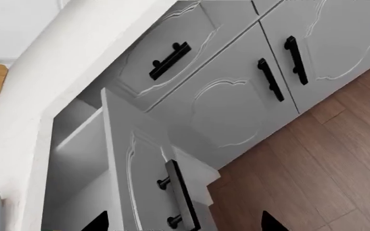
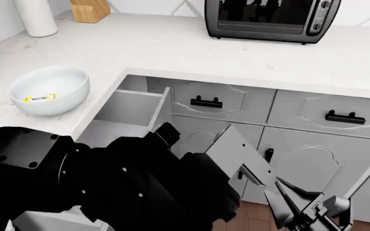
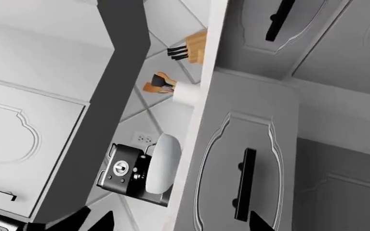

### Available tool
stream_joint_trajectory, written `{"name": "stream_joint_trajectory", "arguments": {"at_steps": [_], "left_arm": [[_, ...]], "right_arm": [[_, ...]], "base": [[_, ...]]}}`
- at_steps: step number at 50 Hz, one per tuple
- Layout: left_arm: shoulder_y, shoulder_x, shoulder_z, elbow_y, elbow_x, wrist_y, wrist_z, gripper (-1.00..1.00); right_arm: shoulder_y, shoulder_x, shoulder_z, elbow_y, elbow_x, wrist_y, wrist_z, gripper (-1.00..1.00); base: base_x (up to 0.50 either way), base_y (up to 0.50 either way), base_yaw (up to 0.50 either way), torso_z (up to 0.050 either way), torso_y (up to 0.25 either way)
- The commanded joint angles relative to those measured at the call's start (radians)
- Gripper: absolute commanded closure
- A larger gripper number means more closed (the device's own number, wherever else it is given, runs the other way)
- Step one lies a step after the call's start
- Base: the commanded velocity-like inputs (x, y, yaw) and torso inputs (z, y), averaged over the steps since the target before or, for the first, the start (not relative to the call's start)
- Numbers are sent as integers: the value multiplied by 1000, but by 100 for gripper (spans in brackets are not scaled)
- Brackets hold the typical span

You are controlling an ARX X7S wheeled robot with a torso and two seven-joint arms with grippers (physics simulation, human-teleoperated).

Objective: Place the bar in the bowl and close the drawer.

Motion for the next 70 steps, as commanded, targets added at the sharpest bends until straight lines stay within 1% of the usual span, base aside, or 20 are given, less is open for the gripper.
{"name": "stream_joint_trajectory", "arguments": {"at_steps": [1,9,23,35,43,49,55,61,70], "left_arm": [[-2,89,181,39,28,117,-16,-100],[26,131,290,-10,76,142,-3,-100],[82,182,411,-133,131,126,23,-100],[153,207,468,-225,181,98,52,-100],[215,214,468,-279,224,50,66,-100],[273,216,444,-343,274,-8,88,-100],[311,213,408,-383,312,-61,103,-100],[335,213,398,-424,347,-85,133,-100],[387,218,359,-486,414,-144,160,-100]], "right_arm": [[8,-17,3,40,7,27,-7,-100],[5,-14,6,41,7,34,-11,-100],[-6,-13,13,46,11,35,-17,-100],[-6,-18,18,60,12,42,-17,-100],[-13,-19,22,62,14,39,-20,-100],[-16,-27,24,83,21,48,-23,-100],[-23,-53,25,163,51,93,-44,-100],[-33,-75,27,239,76,132,-64,-100],[-36,-88,28,271,78,149,-74,-100]], "base": [[0,0,0,0,0],[0,0,0,0,0],[0,0,0,0,0],[0,0,0,0,0],[0,0,0,0,0],[0,0,0,0,0],[0,0,0,0,0],[0,0,0,0,0],[0,0,0,0,0]]}}
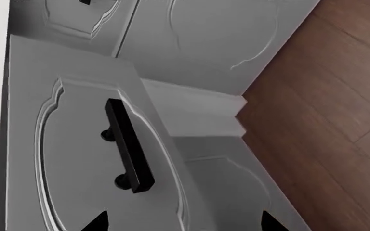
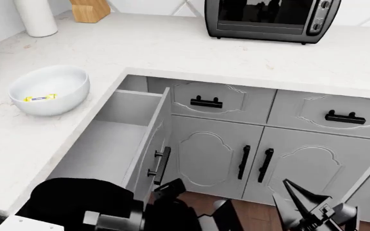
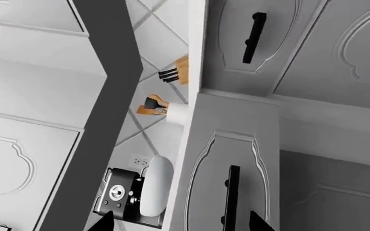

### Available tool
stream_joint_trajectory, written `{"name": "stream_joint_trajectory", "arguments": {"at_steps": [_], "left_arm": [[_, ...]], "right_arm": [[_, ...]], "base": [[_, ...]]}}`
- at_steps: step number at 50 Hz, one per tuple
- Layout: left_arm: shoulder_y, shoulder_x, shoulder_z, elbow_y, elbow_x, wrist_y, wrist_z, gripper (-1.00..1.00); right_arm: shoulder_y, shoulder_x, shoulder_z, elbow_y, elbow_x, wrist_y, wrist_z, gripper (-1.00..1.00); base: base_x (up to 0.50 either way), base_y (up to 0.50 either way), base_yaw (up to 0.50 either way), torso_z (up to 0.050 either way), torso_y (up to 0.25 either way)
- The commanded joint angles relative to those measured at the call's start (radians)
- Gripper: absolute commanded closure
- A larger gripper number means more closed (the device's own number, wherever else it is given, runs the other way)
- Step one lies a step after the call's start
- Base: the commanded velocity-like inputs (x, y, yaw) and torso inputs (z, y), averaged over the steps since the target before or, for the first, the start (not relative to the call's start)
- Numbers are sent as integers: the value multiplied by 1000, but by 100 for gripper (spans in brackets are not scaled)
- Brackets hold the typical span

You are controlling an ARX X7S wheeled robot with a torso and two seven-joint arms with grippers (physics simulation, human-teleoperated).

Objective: Place the bar in the bowl and close the drawer.

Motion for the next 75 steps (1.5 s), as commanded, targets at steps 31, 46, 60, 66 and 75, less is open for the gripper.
{"name": "stream_joint_trajectory", "arguments": {"at_steps": [31,46,60,66,75], "left_arm": [[314,6,-350,-272,618,-356,274,-100],[320,6,-358,-369,707,-355,379,-100],[319,6,-359,-444,710,-351,374,-100],[318,6,-360,-472,730,-342,396,-100],[323,6,-361,-524,772,-317,454,-100]], "right_arm": [[-18,-35,13,91,8,49,-31,-100],[-28,-36,20,90,5,47,-35,-100],[-36,-36,27,86,1,43,-36,-100],[-31,-40,28,96,0,51,-34,-100],[-35,-45,32,103,-2,53,-37,-100]], "base": [[0,0,0,0,0],[0,0,0,0,0],[0,0,0,0,0],[0,0,0,0,0],[0,0,0,0,0]]}}
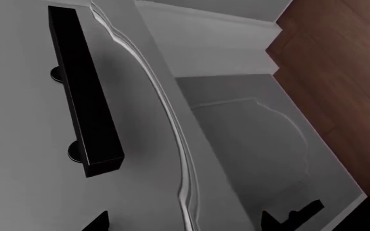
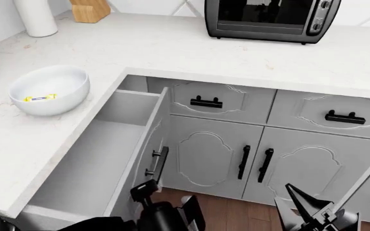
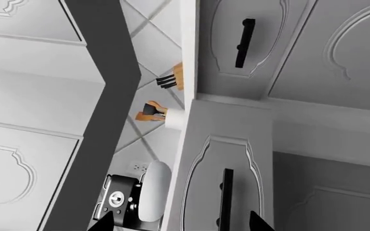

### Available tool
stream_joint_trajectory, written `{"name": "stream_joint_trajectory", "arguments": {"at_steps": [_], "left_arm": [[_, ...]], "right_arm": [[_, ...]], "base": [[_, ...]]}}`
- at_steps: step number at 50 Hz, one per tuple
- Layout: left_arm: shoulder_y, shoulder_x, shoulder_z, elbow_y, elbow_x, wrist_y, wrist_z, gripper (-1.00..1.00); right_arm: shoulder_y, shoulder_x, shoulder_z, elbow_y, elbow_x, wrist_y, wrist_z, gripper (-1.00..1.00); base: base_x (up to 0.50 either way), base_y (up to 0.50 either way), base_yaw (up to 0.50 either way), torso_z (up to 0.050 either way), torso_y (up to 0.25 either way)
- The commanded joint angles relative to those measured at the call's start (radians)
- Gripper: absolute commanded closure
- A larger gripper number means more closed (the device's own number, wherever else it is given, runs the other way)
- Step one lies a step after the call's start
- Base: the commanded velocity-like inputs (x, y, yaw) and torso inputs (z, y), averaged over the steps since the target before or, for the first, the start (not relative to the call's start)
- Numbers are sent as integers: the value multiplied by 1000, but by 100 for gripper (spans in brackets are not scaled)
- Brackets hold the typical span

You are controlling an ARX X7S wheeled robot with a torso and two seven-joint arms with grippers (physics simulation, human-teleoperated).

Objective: Place the bar in the bowl and close the drawer.

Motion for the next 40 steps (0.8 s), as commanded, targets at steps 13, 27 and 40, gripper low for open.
{"name": "stream_joint_trajectory", "arguments": {"at_steps": [13,27,40], "left_arm": [[1,0,-4,-139,93,73,142,-100],[-8,0,-7,-242,118,143,264,-100],[-18,0,-13,-332,132,173,333,-100]], "right_arm": [[-5,-13,8,23,-6,10,-5,-100],[-12,-13,15,17,-10,5,-5,-100],[-21,-11,22,8,-13,-1,-5,-100]], "base": [[0,0,0,0,0],[0,0,0,0,0],[0,0,0,0,0]]}}
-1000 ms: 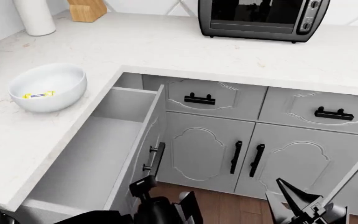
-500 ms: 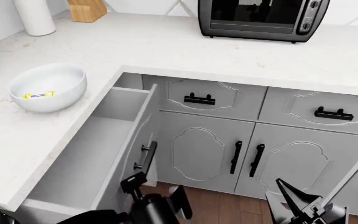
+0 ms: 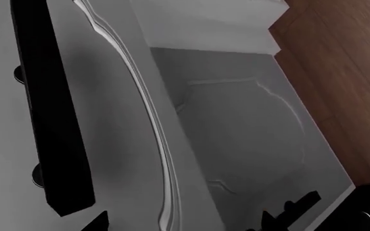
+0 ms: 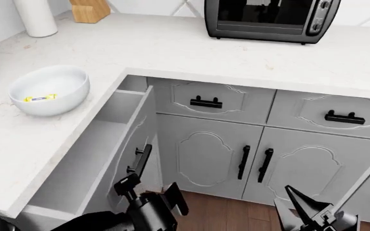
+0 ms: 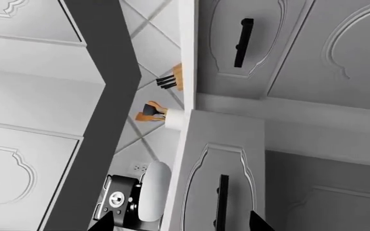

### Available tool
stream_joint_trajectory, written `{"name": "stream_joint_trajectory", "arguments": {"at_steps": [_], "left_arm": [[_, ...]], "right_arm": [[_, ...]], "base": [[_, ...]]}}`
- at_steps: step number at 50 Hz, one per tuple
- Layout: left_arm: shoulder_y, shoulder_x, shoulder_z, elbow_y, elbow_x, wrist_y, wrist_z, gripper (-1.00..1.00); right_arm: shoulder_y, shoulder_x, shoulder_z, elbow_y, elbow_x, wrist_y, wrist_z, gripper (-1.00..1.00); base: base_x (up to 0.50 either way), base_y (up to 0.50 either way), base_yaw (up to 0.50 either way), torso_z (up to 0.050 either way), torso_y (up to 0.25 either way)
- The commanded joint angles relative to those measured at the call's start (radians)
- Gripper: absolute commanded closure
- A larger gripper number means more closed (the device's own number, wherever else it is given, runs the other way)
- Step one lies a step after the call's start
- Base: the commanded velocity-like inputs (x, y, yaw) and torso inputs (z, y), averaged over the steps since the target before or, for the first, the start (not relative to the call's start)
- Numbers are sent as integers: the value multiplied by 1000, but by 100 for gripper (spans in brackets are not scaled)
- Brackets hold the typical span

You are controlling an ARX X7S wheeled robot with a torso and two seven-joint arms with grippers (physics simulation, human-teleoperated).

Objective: Place the bar in the bowl and close the drawer.

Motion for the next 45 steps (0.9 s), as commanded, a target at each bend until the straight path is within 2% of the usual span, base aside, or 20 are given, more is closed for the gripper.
{"name": "stream_joint_trajectory", "arguments": {"at_steps": [1,21,45], "left_arm": [[-2,0,-4,-90,-16,41,65,-100],[-27,0,-13,-194,-5,67,92,-100],[-23,0,-50,-374,110,109,144,-100]], "right_arm": [[-5,0,6,-2,-3,-2,0,-100],[-6,1,15,-3,-8,1,7,-100],[-18,8,27,-23,-16,-10,10,-100]], "base": [[0,0,0,0,0],[0,0,0,0,0],[0,0,0,0,0]]}}
